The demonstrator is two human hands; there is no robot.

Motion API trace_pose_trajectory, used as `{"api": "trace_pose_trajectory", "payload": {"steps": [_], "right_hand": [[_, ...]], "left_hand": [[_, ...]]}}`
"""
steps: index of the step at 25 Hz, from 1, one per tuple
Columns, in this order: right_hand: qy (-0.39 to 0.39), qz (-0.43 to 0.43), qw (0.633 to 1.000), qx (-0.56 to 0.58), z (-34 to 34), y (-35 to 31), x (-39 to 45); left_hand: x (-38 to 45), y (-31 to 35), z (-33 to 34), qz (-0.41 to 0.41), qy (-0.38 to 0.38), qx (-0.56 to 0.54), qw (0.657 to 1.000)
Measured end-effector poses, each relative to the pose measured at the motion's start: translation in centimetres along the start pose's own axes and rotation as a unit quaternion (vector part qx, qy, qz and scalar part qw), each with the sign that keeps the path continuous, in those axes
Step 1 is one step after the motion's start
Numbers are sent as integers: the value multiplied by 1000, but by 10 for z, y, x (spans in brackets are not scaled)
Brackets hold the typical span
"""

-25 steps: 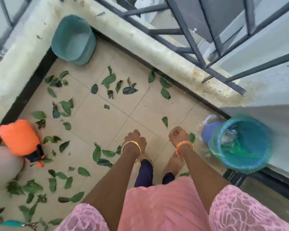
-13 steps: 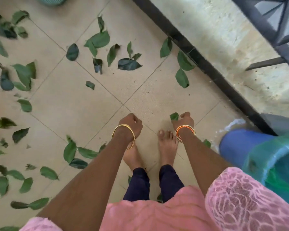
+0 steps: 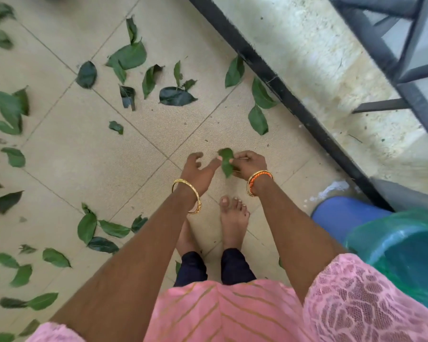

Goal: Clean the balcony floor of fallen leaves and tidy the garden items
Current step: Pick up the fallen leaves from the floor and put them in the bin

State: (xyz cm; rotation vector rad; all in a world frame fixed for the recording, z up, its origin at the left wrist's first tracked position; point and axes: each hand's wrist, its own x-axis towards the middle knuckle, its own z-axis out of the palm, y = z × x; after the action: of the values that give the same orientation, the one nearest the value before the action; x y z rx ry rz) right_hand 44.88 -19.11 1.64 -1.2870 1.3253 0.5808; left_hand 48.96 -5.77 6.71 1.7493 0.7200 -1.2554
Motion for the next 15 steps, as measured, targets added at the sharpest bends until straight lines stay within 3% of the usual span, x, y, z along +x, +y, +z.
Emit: {"api": "trace_pose_trajectory", "payload": {"steps": [3,9,12,15], "right_hand": [[-106,-28,992,66,2,-39,-39],[-89,-58,992,69,-11,-86,-61],[50,-140,981,-127,-19,-91,-33],[77,-204,879,-425,-32,-82,21]], "left_hand": [[-7,43,9,9,10,-16,1000],[-25,89,-2,60,40,39,997],[-21,102,-8,44,39,-3,998],[6,97,-13,42,56,21,997]]}}
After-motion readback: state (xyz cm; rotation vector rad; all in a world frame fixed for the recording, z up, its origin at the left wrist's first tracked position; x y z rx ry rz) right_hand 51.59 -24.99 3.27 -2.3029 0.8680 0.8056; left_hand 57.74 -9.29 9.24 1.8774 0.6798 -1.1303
